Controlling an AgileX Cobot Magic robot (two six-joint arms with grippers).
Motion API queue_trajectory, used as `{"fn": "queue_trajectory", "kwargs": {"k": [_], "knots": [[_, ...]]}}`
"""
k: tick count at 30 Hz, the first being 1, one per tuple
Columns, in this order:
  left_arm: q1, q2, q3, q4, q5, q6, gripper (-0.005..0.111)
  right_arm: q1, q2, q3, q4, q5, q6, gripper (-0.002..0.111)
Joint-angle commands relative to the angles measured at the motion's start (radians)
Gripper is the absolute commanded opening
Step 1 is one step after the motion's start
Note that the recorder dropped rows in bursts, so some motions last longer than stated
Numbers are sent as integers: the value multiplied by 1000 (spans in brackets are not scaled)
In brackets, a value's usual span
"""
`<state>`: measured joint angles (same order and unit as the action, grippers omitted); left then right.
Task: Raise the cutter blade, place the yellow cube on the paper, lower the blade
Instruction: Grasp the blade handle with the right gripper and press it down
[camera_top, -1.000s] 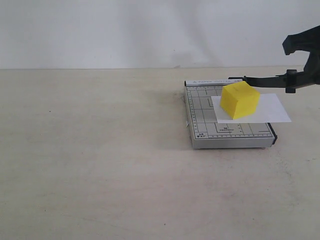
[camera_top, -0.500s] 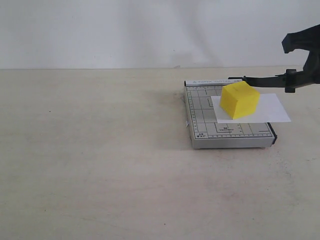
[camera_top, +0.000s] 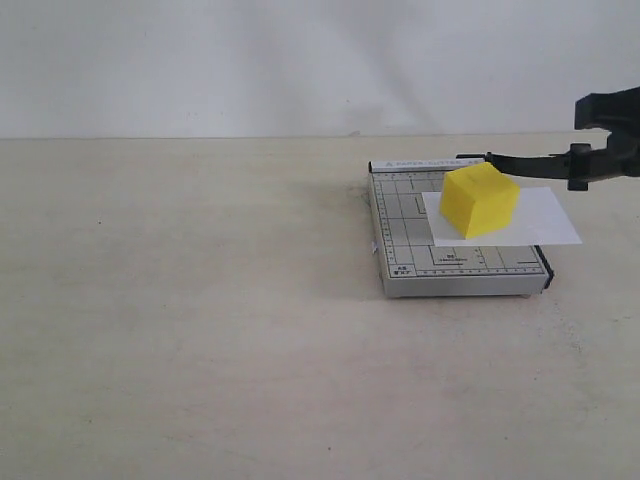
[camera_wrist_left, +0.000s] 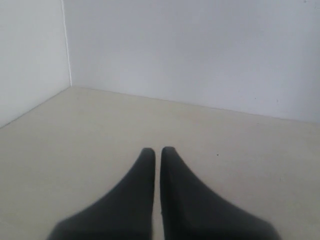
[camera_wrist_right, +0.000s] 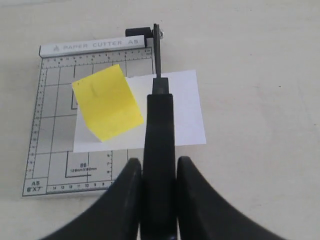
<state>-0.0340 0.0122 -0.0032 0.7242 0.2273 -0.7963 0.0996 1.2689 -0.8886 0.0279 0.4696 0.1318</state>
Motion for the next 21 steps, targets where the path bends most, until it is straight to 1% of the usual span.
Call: {"fn": "queue_trajectory", "kwargs": {"k": [1,3,4,8,9,10,12,14,18,20,21], "knots": [[3,-5,3,194,-6,-255,4,2,-38,184,123,-194,13,0],[3,-5,3,275,-16,-341,4,2,-51,254,142,-288,13,0],[3,-5,3,289,-19,-357,4,2,-51,292,143,-348,13,0],[3,-5,3,282,-13,-351,4,30,-51,425,141,-596,-3,0],[3,-5,3,280,-13,-348,4,47,-51,460,138,-670,-19,0],[3,-5,3,278,-13,-348,4,89,-51,522,138,-813,-61,0],[3,-5,3,283,-13,-348,4,141,-51,586,138,-946,-119,0],[3,-5,3,286,-13,-348,4,152,-51,625,138,-1008,-137,0],[3,-5,3,278,-13,-344,4,152,-17,682,138,-1017,-141,0],[3,-5,3,145,-13,-203,4,152,38,700,138,-1023,-125,0],[3,-5,3,10,-13,-51,4,152,72,702,130,-1032,-91,0]]}}
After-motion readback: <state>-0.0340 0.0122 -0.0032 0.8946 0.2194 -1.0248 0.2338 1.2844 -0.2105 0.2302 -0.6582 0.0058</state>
